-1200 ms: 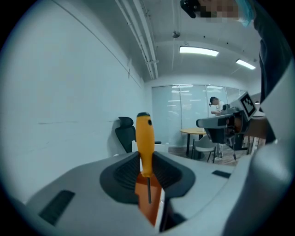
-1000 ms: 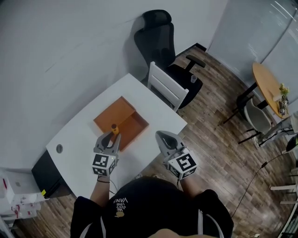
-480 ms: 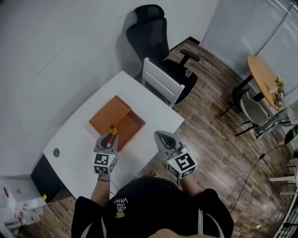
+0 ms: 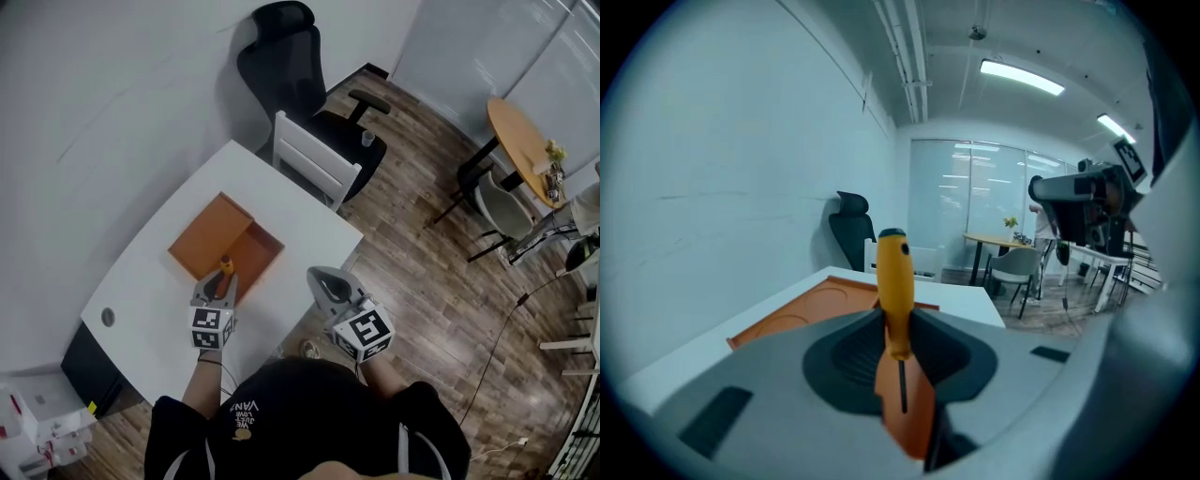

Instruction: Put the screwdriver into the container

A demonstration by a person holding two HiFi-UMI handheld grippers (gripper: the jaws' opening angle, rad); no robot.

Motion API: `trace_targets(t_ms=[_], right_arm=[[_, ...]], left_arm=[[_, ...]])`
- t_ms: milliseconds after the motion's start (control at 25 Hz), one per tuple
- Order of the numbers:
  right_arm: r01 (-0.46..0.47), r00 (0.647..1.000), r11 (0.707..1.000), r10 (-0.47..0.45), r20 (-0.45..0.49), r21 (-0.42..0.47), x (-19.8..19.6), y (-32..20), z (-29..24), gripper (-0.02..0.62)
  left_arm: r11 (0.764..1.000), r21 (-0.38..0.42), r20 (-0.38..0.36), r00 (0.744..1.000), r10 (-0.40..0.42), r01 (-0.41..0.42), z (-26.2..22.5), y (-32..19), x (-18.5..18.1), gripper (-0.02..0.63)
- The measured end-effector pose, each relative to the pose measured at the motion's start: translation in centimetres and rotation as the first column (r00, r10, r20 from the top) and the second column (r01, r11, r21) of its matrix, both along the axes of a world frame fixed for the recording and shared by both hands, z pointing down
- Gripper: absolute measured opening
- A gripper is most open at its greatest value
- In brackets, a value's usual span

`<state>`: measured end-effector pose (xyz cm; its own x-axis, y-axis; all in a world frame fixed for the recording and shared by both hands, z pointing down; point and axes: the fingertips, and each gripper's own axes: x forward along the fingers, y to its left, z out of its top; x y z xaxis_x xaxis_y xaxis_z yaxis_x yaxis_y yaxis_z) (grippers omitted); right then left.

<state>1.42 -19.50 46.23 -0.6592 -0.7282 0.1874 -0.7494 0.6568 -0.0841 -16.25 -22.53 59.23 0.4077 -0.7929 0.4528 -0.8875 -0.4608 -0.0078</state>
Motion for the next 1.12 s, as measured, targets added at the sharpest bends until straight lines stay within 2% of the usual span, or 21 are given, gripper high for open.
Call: trace_targets(t_ms=[560,1120], right_arm=[[-0.015,1.0,0.999,0.015,-0.014,-0.037,0.2,-0.9,1.3,0.012],[-0.009,1.0,0.998,0.008,-0.016,-0.062,0.2,-1.5,2.6,0.012]], left_arm=[[0.996,-0.092,0.024,0.999,0.021,-0.019,3.6,-2.1,-0.2,0.089],[0.98,-0.196,0.042,0.998,0.046,-0.036,6.5,-3.4,0.7,0.089]])
